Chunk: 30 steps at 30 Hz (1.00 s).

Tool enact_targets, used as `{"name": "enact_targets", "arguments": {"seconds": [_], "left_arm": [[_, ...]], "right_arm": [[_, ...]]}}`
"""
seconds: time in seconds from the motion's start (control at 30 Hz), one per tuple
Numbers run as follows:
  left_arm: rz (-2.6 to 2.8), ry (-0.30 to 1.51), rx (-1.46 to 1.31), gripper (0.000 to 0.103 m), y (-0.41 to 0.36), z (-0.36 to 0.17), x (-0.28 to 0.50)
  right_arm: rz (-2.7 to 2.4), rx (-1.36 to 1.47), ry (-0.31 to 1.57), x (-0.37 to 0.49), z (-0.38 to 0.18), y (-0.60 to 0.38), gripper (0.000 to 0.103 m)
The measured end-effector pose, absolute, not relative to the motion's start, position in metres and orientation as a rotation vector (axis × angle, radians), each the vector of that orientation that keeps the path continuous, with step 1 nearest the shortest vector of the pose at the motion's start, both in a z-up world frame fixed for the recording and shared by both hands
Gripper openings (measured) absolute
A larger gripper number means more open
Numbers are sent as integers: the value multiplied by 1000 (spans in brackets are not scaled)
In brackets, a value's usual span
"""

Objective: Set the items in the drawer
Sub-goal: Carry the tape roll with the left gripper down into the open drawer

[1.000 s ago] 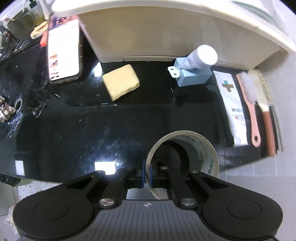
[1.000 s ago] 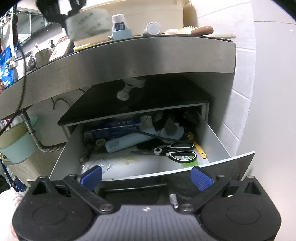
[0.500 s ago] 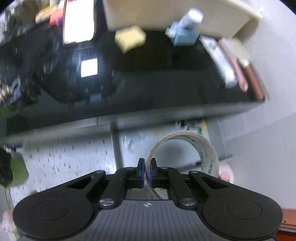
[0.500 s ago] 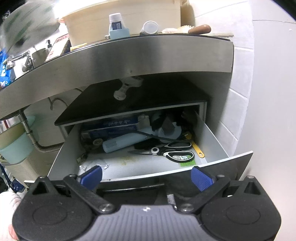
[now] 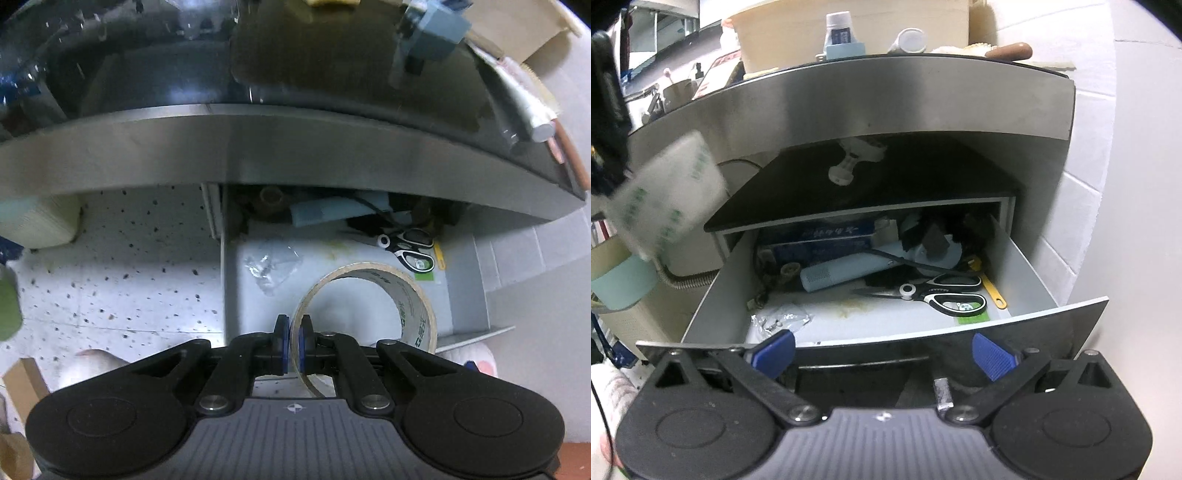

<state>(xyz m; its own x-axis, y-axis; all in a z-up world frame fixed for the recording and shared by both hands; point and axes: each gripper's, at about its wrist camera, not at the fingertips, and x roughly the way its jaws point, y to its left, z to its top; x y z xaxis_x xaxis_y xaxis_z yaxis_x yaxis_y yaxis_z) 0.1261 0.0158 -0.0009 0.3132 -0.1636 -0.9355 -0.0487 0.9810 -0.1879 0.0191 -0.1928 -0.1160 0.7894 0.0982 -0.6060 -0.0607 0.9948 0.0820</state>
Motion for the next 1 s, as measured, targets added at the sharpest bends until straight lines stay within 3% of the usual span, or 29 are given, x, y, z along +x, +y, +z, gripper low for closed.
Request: {"name": "enact_targets", "arguments": {"seconds": [0.3, 1.0], "left_arm": [[24, 1179, -137, 5, -1, -57, 139], [135, 1305, -74, 5, -10, -168, 171]], "right_arm": [[45, 48, 640, 19, -117, -193, 103], [15, 84, 623, 18, -118, -202, 103]]}}
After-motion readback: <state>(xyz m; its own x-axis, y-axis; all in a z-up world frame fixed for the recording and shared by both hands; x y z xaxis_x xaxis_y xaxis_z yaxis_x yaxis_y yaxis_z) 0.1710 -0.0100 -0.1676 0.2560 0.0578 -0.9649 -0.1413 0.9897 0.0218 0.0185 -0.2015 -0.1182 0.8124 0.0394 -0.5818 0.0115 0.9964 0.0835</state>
